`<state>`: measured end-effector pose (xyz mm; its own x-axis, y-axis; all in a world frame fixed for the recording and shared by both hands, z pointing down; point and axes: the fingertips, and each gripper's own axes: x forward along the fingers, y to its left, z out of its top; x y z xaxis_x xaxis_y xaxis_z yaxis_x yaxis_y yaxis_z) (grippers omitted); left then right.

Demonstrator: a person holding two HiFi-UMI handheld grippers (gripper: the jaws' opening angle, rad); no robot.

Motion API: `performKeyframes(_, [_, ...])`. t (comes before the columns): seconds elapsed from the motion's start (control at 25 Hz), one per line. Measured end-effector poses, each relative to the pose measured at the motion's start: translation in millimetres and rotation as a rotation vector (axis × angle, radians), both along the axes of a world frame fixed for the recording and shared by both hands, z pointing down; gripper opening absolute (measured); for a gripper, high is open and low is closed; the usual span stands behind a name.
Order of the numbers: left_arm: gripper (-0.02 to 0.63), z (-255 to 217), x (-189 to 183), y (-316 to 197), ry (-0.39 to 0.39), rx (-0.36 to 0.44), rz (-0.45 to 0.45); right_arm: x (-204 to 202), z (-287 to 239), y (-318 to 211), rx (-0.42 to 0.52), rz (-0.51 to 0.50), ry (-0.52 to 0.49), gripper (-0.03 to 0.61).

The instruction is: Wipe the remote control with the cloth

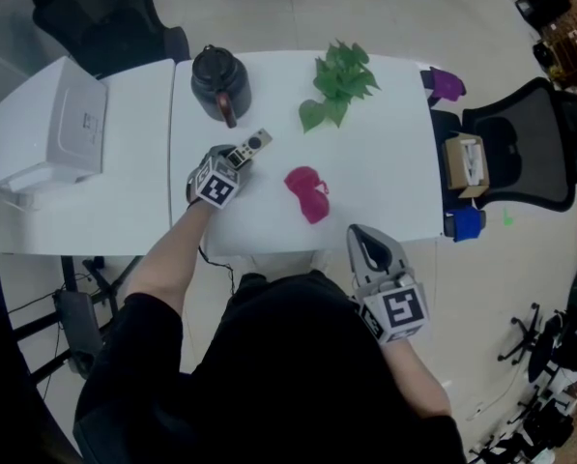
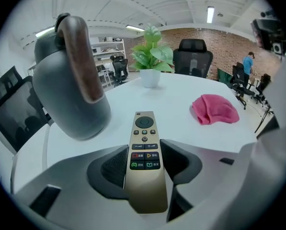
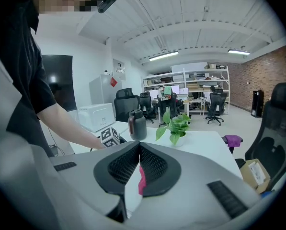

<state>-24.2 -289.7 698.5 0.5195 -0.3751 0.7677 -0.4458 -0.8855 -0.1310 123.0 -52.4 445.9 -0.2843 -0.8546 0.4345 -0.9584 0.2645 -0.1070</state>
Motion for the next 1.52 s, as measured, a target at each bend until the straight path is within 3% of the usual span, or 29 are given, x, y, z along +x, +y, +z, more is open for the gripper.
performKeyframes(0.2, [0.209,-33.5,2.9,15.5,0.108,0.027,-0.042,0.6,0.2,-0.6,0.013,-0.006,-0.012,0.009])
performKeyframes(0.56, [0.209,-149.4,9.9,80.4,0.308,0.121,-0.073,2.6,29.0,-13.4,-0.019,-0.056,-0.011,0.011])
performKeyframes(0.68, [0.209,-186.9,9.5,101.8,0.359,0.150,-0.096,0.6,51.4,-22.1,-0.057,-0.075,0.012,0.070])
performKeyframes(0.8, [0.209,-219.5,10.8,122.5,0.394,0.186,-0.104,-0.7,82.9,-35.2,-0.109,-0.095,0.061,0.182])
performKeyframes(1.0, [0.209,-264.1,11.3,148.1,0.418,0.261,-0.098,-5.8,142.5,-66.5,-0.200,-0.144,0.148,0.238])
performKeyframes(1.32, [0.209,-288.9,11.7,171.9,0.352,0.350,-0.046,-12.0,230.7,-102.1,-0.421,-0.192,0.210,0.238])
performKeyframes(1.52, [0.209,-291.8,10.2,175.4,0.316,0.383,-0.052,-8.4,251.1,-109.5,-0.494,-0.193,0.261,0.238])
